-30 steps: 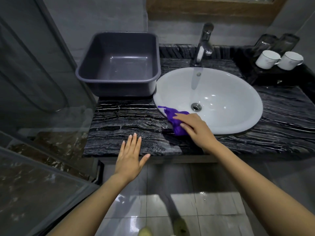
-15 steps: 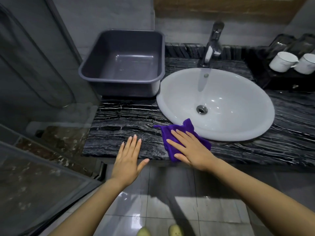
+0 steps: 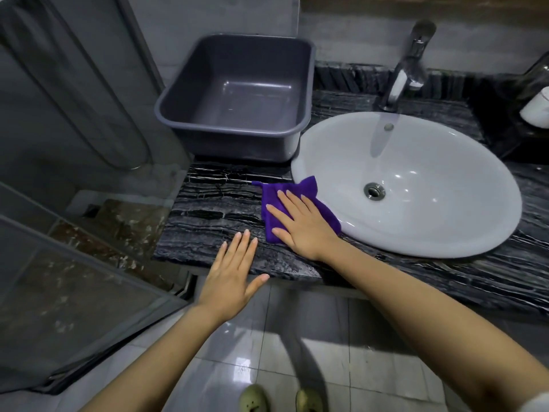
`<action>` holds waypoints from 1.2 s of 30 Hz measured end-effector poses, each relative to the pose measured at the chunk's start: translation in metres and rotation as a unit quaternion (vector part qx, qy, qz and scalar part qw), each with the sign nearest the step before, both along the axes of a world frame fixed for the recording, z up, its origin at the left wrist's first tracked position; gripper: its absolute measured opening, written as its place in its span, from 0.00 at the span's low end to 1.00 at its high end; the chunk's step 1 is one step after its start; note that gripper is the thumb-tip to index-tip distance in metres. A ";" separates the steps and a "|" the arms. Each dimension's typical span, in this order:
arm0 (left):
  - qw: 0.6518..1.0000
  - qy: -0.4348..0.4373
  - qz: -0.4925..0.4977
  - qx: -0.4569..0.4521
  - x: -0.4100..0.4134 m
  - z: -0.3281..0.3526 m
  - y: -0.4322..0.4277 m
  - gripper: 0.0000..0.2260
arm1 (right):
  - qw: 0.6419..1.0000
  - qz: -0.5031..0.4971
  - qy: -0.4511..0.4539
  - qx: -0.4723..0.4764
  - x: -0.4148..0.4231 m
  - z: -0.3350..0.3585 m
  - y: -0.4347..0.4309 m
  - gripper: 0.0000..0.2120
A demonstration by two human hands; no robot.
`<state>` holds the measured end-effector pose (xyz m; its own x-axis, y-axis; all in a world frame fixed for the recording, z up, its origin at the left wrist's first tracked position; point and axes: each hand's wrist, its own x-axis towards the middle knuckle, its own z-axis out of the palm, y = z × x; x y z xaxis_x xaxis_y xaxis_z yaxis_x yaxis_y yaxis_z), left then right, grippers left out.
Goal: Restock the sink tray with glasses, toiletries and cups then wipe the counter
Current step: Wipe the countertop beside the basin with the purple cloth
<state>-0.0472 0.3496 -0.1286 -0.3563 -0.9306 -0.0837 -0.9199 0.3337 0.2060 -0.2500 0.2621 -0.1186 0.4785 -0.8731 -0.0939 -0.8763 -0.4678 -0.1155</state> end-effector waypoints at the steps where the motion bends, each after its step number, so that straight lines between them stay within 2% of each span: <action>1: 1.000 0.004 0.001 0.006 0.001 0.001 0.000 0.36 | 1.000 -0.006 0.000 0.004 0.008 0.000 -0.010 0.27; 3: 1.000 0.007 0.015 0.015 0.004 0.003 -0.001 0.37 | 1.000 -0.017 0.001 0.014 0.023 0.000 -0.031 0.27; 8: 0.994 -0.007 0.105 0.023 0.033 0.007 -0.003 0.48 | 0.997 -0.071 -0.013 0.034 0.049 0.001 -0.057 0.27; 17: 0.991 -0.050 0.117 0.038 0.034 0.004 0.001 0.51 | 0.995 -0.070 -0.073 -0.006 -0.001 -0.005 0.040 0.25; 24: 0.994 -0.027 0.100 0.028 0.019 0.001 0.007 0.47 | 0.999 -0.034 -0.036 0.021 -0.080 0.007 0.096 0.25; 28: 0.995 -0.026 0.095 0.024 0.022 -0.002 0.007 0.45 | 0.998 -0.049 -0.027 0.015 -0.116 0.009 0.125 0.25; 36: 0.994 -0.035 0.101 0.004 0.019 -0.006 0.008 0.43 | 0.999 -0.015 0.027 0.020 -0.098 0.002 0.106 0.28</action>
<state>-0.0284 0.3578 -0.1343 -0.1557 -0.9817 -0.1099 -0.9801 0.1397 0.1407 -0.3475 0.3683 -0.1164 0.4451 -0.8821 -0.1545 -0.8955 -0.4368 -0.0860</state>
